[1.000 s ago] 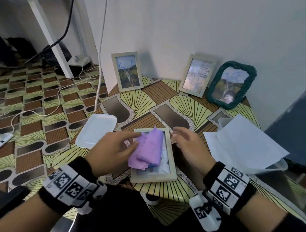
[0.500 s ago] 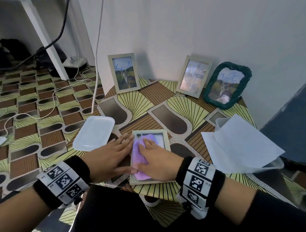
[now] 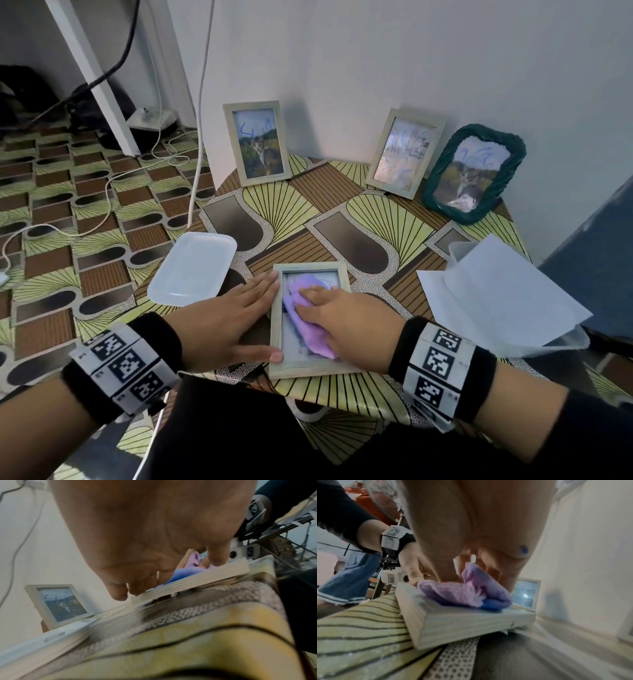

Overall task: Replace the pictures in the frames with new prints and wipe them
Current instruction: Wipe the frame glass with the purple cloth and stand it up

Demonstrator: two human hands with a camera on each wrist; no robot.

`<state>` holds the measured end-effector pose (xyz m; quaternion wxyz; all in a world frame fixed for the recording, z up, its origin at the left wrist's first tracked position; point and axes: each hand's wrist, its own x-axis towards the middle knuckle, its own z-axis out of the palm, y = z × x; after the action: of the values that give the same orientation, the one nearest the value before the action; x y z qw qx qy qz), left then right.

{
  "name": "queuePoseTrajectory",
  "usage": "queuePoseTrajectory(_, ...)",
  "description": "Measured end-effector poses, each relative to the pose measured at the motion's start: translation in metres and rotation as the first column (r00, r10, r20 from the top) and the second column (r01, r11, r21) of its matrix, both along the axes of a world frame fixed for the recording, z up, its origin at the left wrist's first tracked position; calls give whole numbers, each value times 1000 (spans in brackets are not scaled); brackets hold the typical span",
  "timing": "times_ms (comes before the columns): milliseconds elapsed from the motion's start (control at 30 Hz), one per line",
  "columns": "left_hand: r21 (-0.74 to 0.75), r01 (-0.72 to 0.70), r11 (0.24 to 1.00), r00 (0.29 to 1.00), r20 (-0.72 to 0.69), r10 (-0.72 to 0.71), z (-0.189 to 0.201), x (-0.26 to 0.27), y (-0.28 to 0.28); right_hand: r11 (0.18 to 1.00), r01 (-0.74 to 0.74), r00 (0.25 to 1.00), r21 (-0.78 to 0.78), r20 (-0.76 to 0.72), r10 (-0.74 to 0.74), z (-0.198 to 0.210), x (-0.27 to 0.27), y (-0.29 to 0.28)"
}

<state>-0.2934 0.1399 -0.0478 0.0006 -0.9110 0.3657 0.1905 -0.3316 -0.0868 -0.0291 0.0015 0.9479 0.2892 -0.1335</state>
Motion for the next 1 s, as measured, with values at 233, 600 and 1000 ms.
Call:
queuePoseTrajectory(233,72,23,997,996,90,-29,-5,-2,-4,983,89,995,158,-52,-81,-4,0,-5)
queuePoseTrajectory(600,102,49,994,997,60,-56,-7,21,-8,991,29,997,131,-74,-20,-18,6,-2)
queuePoseTrajectory(1000,91,41,995,996,79,-48,-11,17,-7,981,-83,993,178,-67,96,-30,4,-18)
